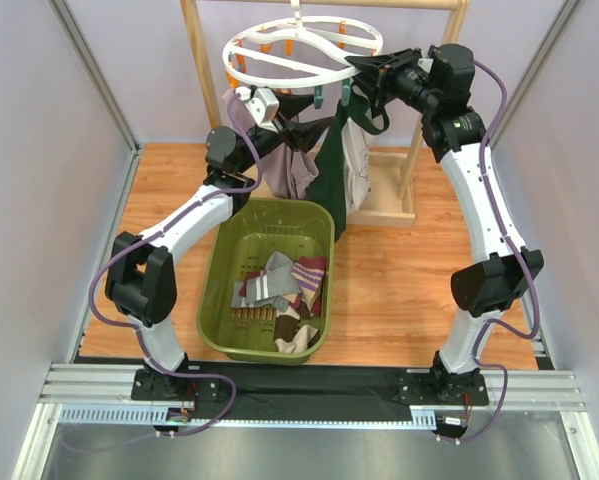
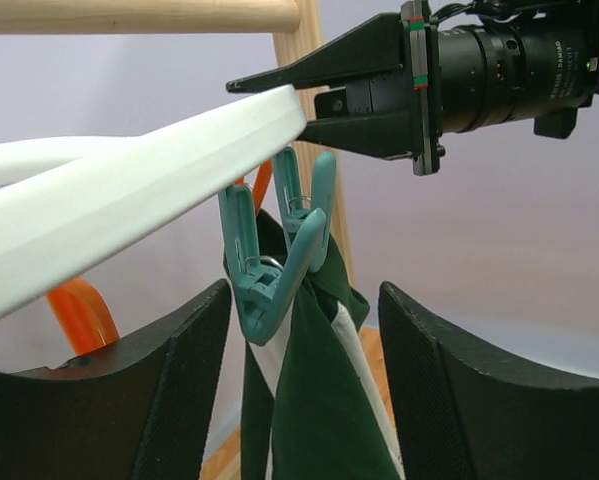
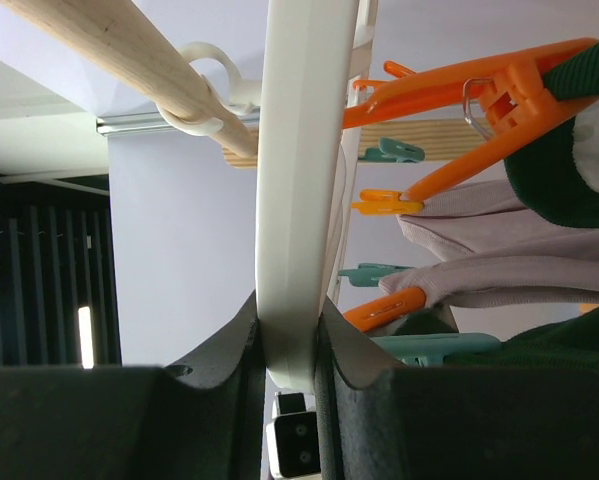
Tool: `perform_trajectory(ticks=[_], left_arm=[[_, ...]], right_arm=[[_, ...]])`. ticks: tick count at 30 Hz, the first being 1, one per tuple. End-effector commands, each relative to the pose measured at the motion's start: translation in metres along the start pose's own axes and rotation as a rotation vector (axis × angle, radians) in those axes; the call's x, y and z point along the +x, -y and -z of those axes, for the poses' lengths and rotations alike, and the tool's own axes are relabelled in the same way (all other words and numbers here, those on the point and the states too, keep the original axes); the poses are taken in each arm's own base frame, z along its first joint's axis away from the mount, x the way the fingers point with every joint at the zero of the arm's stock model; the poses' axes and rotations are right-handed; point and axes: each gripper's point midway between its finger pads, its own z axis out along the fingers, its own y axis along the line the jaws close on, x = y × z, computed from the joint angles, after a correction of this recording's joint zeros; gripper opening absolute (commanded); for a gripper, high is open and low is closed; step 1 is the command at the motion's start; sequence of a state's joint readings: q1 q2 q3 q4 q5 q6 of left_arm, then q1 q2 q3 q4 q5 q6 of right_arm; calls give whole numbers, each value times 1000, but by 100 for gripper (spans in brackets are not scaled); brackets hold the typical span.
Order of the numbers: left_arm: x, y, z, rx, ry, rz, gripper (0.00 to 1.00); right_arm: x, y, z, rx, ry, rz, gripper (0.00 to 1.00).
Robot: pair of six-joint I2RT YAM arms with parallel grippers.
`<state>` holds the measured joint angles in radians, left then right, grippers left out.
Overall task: Clip the socks to the hanger
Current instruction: Open the clamp at the hanger.
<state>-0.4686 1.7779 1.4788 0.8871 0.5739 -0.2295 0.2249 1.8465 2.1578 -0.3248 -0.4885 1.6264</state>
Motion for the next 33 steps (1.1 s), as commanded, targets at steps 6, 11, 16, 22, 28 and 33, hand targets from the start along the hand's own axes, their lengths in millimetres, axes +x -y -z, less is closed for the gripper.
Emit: perform_trajectory(ticks=[6, 11, 16, 22, 28, 33], left_arm=[[-41, 4, -10, 90, 117, -66, 66], [-44, 0, -11, 145, 135, -39, 54], [-40, -5, -12, 165, 125, -28, 54], [-40, -5, -14, 182, 142, 0, 47], [-39, -7, -17, 182, 145, 30, 41], [-40, -7, -18, 184, 152, 53, 19]], right_arm=[[23, -47, 17, -136, -65, 67, 0], [24, -49, 17, -141, -67, 70, 0], [24, -49, 17, -143, -66, 71, 0], [25, -52, 18, -148, -63, 77, 0], [24, -53, 18, -149, -60, 80, 0], [25, -53, 19, -148, -61, 80, 0]])
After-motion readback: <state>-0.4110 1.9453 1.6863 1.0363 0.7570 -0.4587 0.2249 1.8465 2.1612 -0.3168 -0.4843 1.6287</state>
